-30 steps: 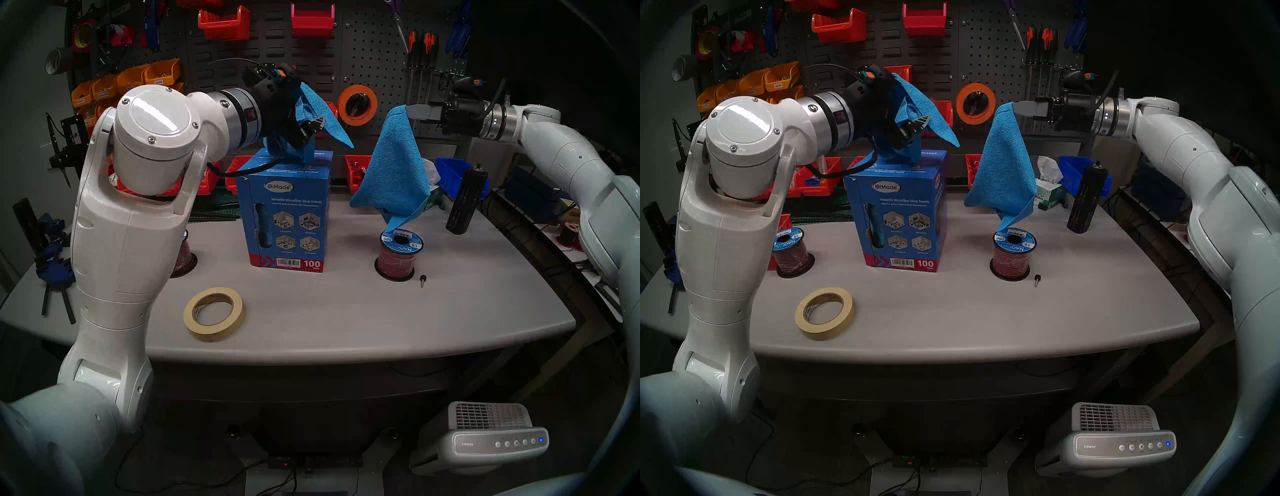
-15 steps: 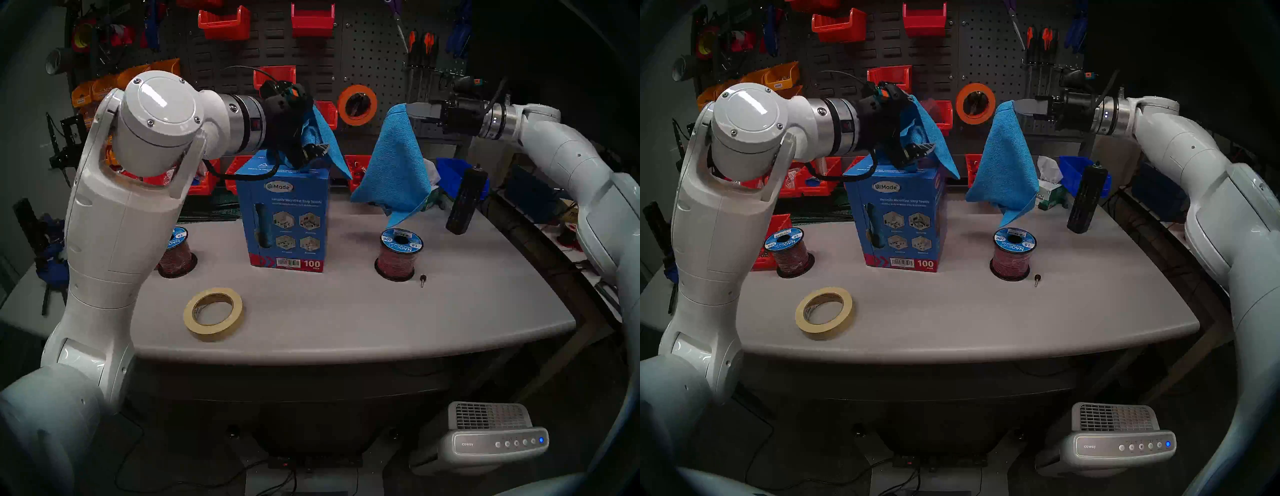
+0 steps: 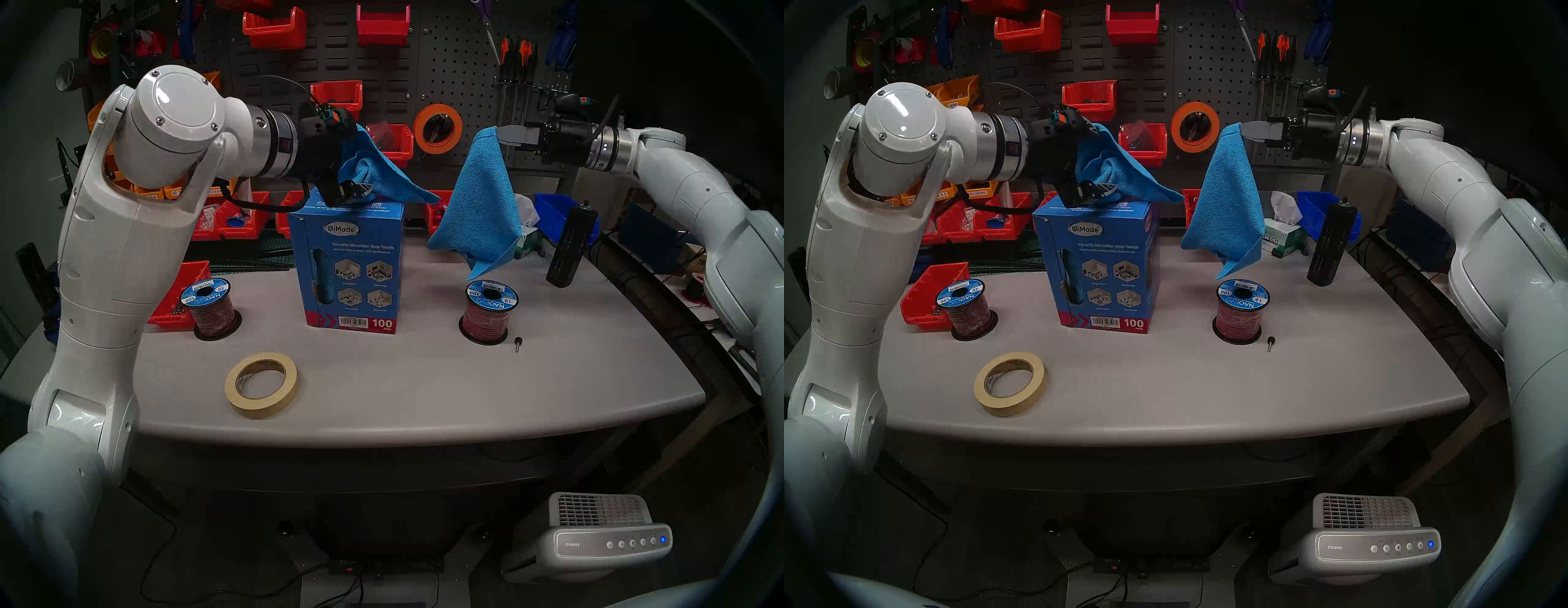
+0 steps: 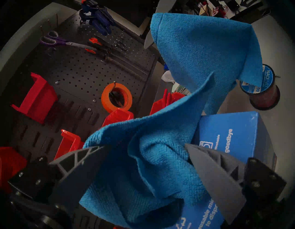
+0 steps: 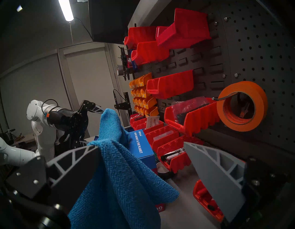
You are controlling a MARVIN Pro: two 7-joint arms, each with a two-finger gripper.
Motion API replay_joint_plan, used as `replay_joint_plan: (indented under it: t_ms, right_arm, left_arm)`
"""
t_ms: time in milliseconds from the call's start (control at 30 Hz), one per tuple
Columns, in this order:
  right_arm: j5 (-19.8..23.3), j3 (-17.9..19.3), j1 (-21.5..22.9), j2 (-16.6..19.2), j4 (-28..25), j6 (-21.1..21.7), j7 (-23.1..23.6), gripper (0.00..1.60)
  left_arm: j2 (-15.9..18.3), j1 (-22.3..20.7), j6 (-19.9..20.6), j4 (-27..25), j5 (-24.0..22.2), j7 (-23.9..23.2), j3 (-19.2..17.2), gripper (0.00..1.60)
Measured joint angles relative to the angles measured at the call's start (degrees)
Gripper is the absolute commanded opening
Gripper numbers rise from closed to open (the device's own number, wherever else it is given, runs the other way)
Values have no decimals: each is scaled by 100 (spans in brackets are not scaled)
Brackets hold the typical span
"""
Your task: Take out a shop towel
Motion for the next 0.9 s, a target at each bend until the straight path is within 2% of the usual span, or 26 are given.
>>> replay_joint_plan:
  t_ms: [200,433,633,900]
  right_arm:
    - [0,8,11,-33,12,7,0,160]
    - [4,18,30,-80,15,17,0,160]
    - [7,27,39,-111,26,27,0,160]
    - [6,27,35,-135,48,30,0,160]
  left_arm:
    - [120,-260,-133,40,77,-246,-103,160]
    - [202,-515,-264,222,103,-641,-30,160]
    - [156,-729,-347,277,-11,-1002,10,160]
    - [23,-1067,-377,215,-241,-1071,-197,160]
